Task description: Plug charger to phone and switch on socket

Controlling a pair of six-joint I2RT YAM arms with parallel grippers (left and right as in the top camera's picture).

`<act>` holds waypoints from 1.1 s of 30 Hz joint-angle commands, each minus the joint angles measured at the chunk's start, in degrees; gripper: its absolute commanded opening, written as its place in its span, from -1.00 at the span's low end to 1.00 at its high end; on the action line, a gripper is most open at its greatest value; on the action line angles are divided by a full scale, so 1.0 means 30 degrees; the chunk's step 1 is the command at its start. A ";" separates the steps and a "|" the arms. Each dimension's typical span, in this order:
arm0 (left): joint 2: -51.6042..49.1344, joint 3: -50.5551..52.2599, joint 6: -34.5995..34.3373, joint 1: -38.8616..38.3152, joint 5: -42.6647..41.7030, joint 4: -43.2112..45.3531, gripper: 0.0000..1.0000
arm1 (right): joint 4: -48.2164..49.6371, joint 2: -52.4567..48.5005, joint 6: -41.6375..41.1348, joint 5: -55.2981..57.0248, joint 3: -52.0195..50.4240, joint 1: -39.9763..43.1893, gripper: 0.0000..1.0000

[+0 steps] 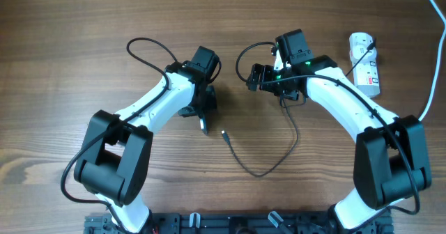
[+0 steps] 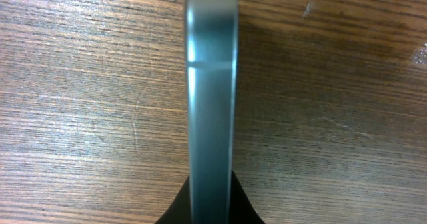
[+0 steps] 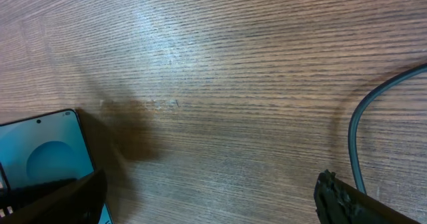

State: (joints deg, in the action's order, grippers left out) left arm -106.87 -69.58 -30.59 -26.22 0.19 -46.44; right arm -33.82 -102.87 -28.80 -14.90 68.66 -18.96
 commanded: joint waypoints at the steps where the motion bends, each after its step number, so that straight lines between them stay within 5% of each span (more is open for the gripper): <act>1: -0.0051 0.0066 -0.0117 -0.0102 0.0313 0.0066 -0.92 | 0.0051 0.0146 0.0036 0.0379 0.0073 -0.0029 1.00; 5: 0.1443 0.0029 0.0197 0.0838 -0.2317 0.1107 -0.92 | 0.0051 0.0146 0.0044 0.0379 0.0073 -0.0029 1.00; 11: 0.3249 0.0036 0.1960 0.5326 -1.6101 0.5340 -0.92 | 0.0051 0.0146 0.0036 0.0379 0.0073 -0.0029 1.00; 16: 0.3249 0.0233 0.4845 0.9398 -2.2112 0.5253 -0.92 | 0.0051 0.0146 0.0044 0.0386 0.0073 -0.0029 1.00; 21: 0.3242 0.2339 0.6637 1.1788 -2.2593 0.6302 -0.92 | 0.0051 0.0146 0.0036 0.0386 0.0073 -0.0029 0.99; 25: 0.3228 0.4393 0.6113 1.2458 -2.2629 0.9508 -0.92 | 0.0051 0.0146 0.0044 0.0386 0.0073 -0.0029 1.00; 33: 0.3191 0.4481 0.5217 1.2313 -2.2462 0.9792 -0.92 | 0.0051 0.0146 0.0036 0.0379 0.0073 -0.0029 1.00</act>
State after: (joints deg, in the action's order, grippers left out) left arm -98.50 -56.18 -14.48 10.87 -64.86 -17.72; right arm -33.80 -102.87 -28.82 -14.87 68.66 -18.96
